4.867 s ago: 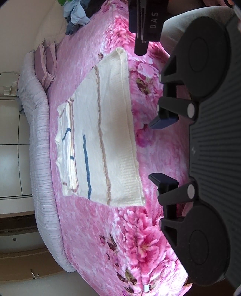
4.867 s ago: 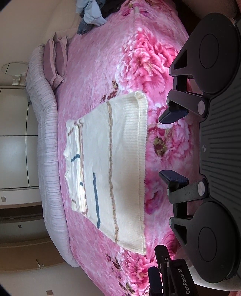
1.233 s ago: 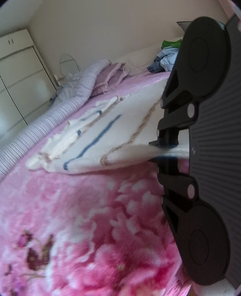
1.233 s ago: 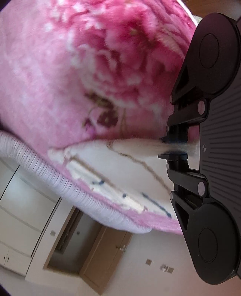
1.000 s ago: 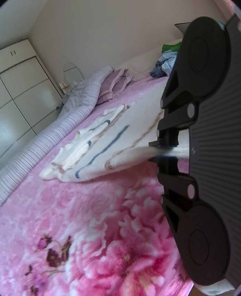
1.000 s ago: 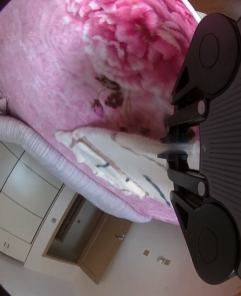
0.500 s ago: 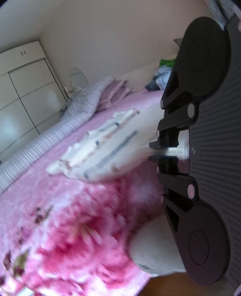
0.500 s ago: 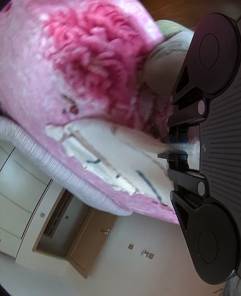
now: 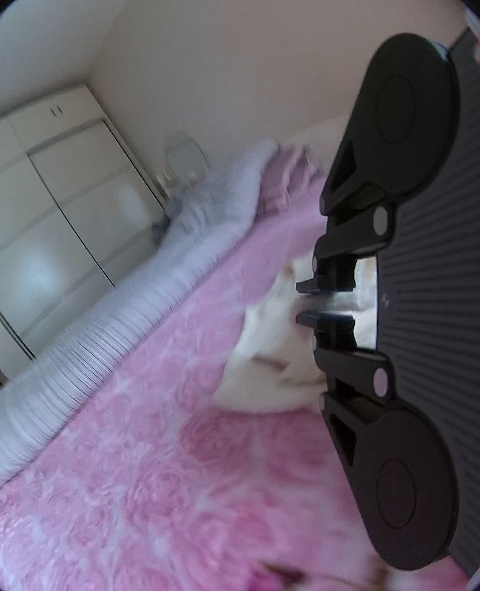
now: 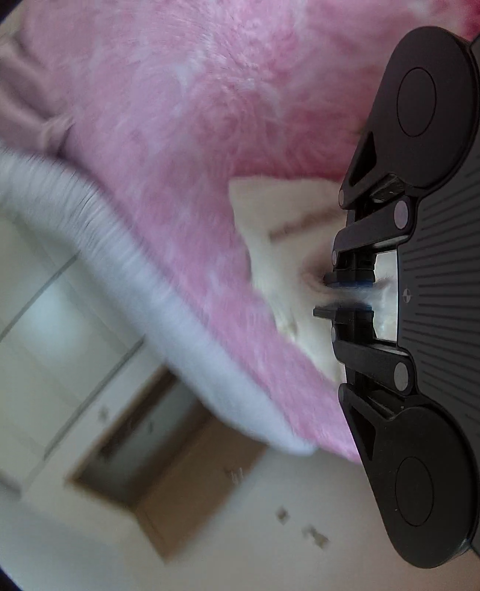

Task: Fold clothes
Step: 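Fold the hem over toward the collar with both grippers and release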

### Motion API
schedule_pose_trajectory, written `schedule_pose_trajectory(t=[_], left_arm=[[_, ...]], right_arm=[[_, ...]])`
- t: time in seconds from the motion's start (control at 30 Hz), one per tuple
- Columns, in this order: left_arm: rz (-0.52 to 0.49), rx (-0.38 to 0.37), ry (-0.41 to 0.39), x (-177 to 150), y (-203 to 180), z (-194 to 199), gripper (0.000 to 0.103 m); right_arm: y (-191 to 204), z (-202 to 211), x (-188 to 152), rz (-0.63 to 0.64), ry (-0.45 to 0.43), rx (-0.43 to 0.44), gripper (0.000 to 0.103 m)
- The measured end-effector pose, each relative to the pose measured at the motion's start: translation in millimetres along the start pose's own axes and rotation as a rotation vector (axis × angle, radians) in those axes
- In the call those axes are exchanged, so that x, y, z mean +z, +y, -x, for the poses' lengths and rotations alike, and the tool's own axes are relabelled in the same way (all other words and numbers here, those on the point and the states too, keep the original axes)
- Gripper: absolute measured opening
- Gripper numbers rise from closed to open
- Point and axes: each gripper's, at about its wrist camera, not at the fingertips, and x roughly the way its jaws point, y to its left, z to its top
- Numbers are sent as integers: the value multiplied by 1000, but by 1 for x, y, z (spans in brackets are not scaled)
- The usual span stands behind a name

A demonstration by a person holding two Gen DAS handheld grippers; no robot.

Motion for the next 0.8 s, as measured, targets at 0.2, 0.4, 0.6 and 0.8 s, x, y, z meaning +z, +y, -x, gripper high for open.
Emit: schedule_pose_trajectory(t=[0.2,0.4,0.6,0.8], left_arm=[[-3,81,41,25,25,-34,31],[-106,81,139,19,21,-48,36],[-174,80,215,12,17,-67,42],[-211,107,240,9,15,-88,42]], right_arm=[[-38,-39,23,-46,47,-71,49],[-54,-19,25,66,24,-51,51],[-42,-37,10,236,119,-55,51],[-44,-58,14,225,141,-63,51]])
